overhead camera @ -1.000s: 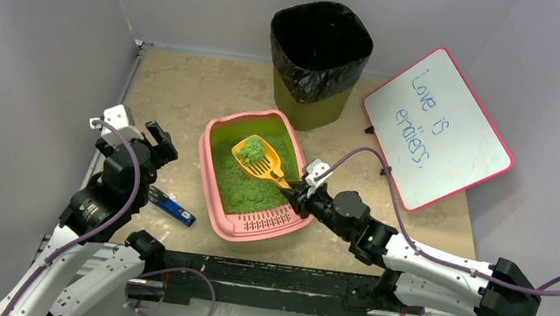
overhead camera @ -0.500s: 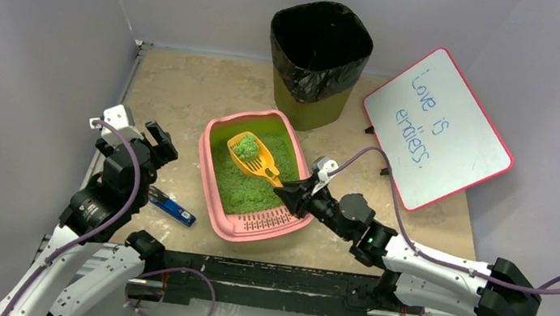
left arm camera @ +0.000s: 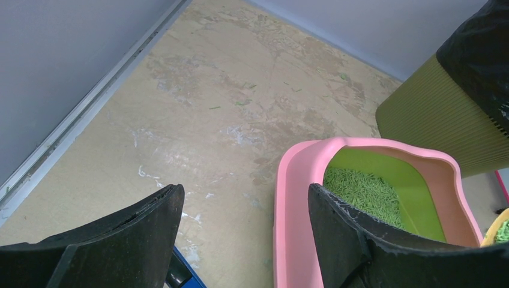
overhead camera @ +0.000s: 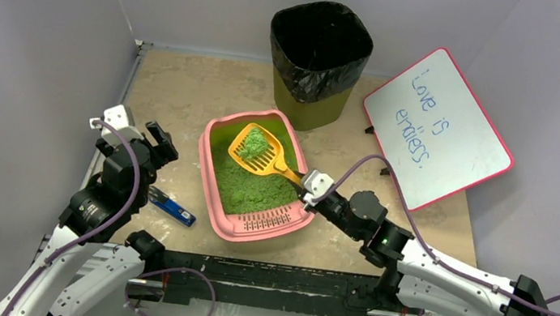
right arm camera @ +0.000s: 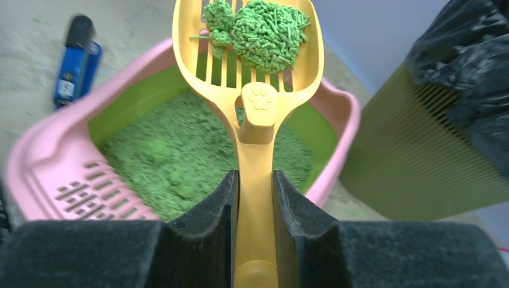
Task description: Clean the litter box
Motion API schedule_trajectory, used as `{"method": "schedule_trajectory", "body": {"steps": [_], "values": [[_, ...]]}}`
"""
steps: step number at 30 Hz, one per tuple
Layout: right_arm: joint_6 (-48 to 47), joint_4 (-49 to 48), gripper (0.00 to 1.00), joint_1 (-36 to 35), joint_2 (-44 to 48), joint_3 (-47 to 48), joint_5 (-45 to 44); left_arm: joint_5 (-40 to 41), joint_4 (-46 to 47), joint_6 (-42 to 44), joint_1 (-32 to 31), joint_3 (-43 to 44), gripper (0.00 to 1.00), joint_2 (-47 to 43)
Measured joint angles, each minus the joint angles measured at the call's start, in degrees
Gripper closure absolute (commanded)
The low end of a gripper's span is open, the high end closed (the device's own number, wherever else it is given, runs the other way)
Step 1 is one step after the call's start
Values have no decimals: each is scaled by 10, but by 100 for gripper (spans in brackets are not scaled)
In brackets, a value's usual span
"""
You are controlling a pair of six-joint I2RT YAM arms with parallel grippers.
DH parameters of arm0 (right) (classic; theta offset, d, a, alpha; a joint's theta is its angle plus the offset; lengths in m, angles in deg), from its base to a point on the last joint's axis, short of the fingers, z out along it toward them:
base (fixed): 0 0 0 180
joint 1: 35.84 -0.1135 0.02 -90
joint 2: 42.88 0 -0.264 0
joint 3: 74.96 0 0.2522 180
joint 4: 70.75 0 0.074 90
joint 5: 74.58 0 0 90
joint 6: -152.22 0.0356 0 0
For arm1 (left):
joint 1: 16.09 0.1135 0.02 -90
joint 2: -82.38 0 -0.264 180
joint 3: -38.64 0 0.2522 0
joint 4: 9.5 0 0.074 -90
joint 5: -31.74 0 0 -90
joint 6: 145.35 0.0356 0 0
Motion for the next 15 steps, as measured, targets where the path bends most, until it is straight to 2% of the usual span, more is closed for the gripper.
{"method": "schedule_trajectory", "body": {"steps": [9,15], "values": [[-231,23,100,0,10,-8,-58,-4,0,0,0,0,25,-2],[-307,24,100,0,9,-10,-81,-5,0,0,0,0,25,-2]]}}
